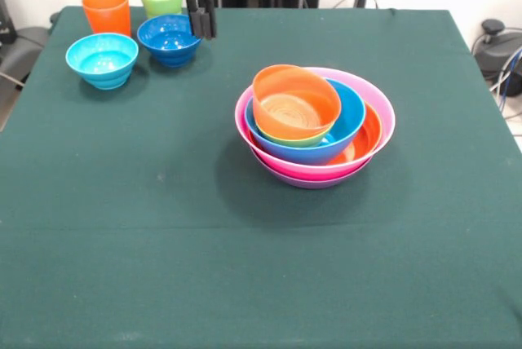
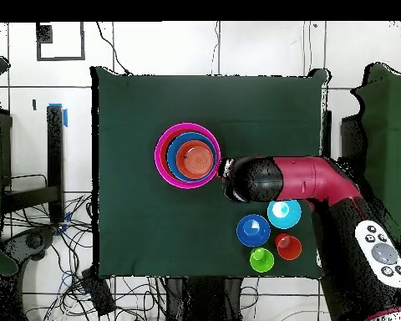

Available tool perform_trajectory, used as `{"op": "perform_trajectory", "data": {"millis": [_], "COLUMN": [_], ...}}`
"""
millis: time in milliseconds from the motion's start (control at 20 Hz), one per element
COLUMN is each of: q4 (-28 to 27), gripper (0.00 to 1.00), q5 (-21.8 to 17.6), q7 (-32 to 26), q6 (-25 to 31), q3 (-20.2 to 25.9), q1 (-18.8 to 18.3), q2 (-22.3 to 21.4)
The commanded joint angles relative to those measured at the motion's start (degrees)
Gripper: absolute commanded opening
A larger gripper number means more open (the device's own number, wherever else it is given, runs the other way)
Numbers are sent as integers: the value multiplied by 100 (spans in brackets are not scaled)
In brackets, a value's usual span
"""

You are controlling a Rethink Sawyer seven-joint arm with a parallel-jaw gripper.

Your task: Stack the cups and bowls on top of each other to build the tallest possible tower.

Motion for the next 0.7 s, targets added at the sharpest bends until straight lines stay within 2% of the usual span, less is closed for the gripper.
{"op": "perform_trajectory", "data": {"millis": [50, 550, 700], "q4": [623, 681, 596], "gripper": [100, 100, 100], "q5": [-152, -393, -312], "q7": [-1444, -1246, -1345], "q6": [-715, -599, -39], "q3": [935, 1222, 1224], "q1": [-774, -952, -916], "q2": [-25, 31, 24]}}
